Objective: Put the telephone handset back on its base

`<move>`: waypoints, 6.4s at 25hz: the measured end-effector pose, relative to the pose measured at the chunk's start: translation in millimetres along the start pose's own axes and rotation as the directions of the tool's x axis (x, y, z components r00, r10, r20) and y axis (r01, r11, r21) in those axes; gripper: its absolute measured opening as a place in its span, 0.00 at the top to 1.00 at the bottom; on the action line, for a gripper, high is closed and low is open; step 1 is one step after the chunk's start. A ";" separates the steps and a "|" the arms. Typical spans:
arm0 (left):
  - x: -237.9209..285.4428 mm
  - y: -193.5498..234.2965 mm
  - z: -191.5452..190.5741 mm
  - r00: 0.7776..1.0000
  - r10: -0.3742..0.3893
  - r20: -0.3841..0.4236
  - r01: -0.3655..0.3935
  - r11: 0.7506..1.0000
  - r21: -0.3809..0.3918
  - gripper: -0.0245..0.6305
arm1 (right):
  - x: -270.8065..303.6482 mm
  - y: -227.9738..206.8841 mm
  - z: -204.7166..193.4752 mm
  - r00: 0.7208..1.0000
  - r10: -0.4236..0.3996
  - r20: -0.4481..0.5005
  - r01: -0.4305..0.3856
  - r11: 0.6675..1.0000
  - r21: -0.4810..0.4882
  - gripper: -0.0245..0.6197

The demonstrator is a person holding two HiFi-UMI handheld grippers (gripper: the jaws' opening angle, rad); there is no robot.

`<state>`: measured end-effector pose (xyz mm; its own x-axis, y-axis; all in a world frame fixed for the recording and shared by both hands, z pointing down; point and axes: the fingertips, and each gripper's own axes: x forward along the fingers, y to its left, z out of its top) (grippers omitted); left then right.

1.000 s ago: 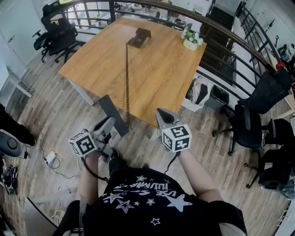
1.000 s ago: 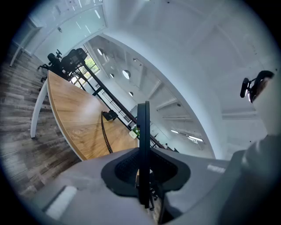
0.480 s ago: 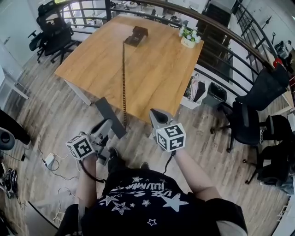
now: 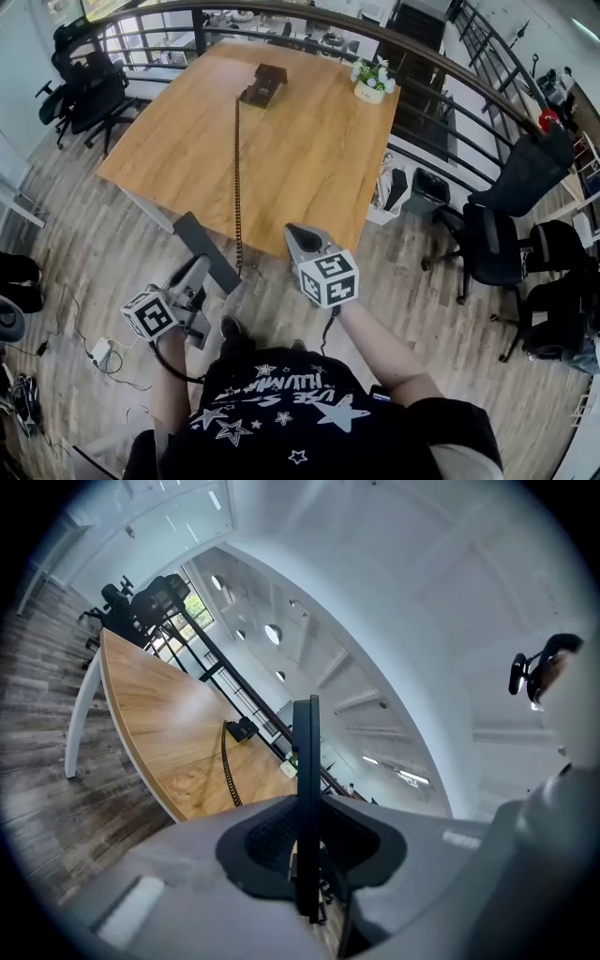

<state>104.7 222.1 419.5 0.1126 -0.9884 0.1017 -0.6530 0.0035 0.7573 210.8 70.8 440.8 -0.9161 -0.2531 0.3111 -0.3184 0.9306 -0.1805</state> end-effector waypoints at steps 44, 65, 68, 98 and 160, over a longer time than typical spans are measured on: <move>35.9 168.9 195.2 0.973 -0.173 -0.150 0.169 0.985 -0.040 0.84 | 247.6 -20.8 81.9 0.982 -0.186 0.002 0.186 0.982 0.043 0.96; 251.2 210.1 257.7 0.893 -0.249 -0.374 0.259 0.966 -0.024 0.85 | 333.4 -185.8 78.2 0.967 -0.241 -0.084 0.252 0.955 0.158 0.96; 261.1 215.5 255.5 0.884 -0.253 -0.393 0.264 0.964 -0.025 0.84 | 337.2 -191.0 71.9 0.964 -0.247 -0.101 0.261 0.950 0.171 0.96; 441.5 260.1 316.0 0.555 -0.471 -0.686 0.560 0.821 -0.111 0.84 | 380.3 -234.5 90.7 0.849 -0.516 -0.114 0.526 0.802 0.283 0.96; 635.3 379.3 288.7 0.572 -0.251 -0.781 0.451 0.891 0.044 0.71 | 442.1 -325.3 47.3 0.832 -0.522 -0.188 0.549 0.730 0.406 0.96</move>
<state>-287.7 -448.3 585.1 0.8131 -0.4476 0.3721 -0.5644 -0.4494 0.6925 -102.1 -356.3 592.9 -0.5505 -0.6464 0.5283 -0.8348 0.4332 -0.3398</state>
